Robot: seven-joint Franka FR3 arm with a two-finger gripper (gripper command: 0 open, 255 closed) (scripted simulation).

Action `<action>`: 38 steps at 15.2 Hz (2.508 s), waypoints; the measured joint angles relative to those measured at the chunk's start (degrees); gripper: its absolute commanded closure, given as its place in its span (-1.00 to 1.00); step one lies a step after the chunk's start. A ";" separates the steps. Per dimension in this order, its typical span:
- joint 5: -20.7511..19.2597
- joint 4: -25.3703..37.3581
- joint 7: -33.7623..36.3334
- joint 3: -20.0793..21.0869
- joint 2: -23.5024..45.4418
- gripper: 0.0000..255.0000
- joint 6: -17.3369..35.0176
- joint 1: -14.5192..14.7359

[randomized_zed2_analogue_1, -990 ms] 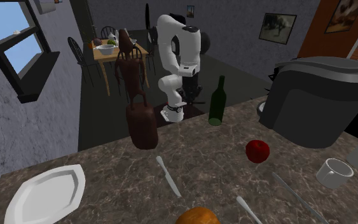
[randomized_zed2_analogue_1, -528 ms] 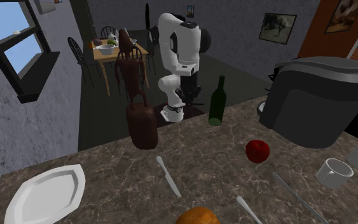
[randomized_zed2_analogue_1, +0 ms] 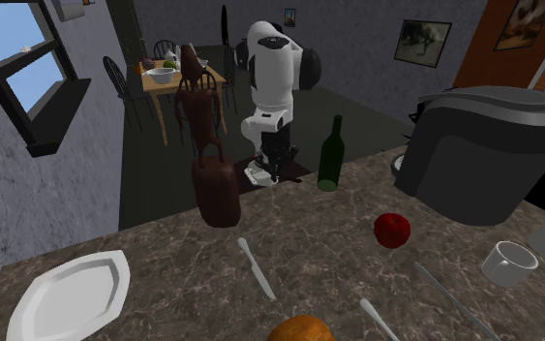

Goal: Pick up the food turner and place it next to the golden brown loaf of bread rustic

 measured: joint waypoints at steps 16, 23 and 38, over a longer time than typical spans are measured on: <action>16.80 42.22 -12.81 -2.96 35.41 1.00 -10.69 -13.43; 16.24 34.16 -13.27 -3.07 33.84 1.00 -4.30 -11.69; 16.65 22.38 -14.47 -2.71 33.73 1.00 7.10 -10.06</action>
